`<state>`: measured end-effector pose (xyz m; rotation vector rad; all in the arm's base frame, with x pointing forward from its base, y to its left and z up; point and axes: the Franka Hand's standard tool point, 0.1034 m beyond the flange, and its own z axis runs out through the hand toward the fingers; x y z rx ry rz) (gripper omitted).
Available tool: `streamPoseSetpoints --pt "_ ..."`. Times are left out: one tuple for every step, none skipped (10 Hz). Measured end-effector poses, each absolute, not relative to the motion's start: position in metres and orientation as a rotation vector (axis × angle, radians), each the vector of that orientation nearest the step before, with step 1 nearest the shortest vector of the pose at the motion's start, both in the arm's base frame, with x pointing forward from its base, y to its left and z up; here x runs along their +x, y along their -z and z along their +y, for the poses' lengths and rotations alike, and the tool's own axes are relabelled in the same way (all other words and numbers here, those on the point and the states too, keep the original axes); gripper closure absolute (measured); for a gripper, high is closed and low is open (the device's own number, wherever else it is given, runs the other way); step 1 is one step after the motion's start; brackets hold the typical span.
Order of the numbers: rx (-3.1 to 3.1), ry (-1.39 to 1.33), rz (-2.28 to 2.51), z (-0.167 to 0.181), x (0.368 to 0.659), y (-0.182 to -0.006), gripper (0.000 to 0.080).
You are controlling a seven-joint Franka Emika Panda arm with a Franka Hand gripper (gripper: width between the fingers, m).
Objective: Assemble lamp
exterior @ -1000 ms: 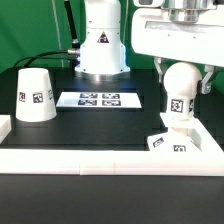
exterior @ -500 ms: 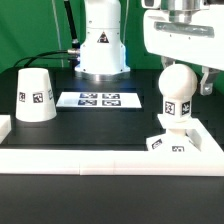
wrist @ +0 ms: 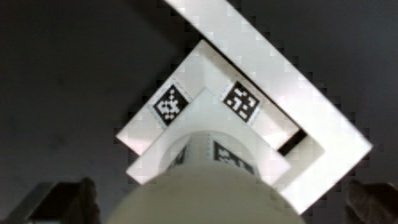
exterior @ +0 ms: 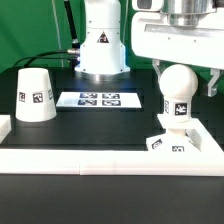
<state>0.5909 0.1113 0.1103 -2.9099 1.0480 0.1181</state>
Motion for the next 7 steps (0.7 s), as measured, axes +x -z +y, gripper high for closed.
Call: streamPoseSetpoints --pt "-2.96 -0.115 0.886 0.1115 0.5921 -0.1105 0.01" --pt "-2.99 -0.112 0.772 0.1114 0.5918 -0.1101 0.01" --pt "-3.015 -0.11 0.652 0.1114 0.5917 -0.1098 0.01" --pt "-3.031 -0.108 0.566 0.1114 0.5916 -0.1096 0.01" --pt "-3.051 -0.104 0.421 0.1112 0.5916 -0.1095 0.01" --pt "-3.064 -0.1 0.287 0.1111 0.5916 -0.1093 0.01" --pt "-3.082 -0.092 0.098 0.1099 0.5918 -0.1092 0.01"
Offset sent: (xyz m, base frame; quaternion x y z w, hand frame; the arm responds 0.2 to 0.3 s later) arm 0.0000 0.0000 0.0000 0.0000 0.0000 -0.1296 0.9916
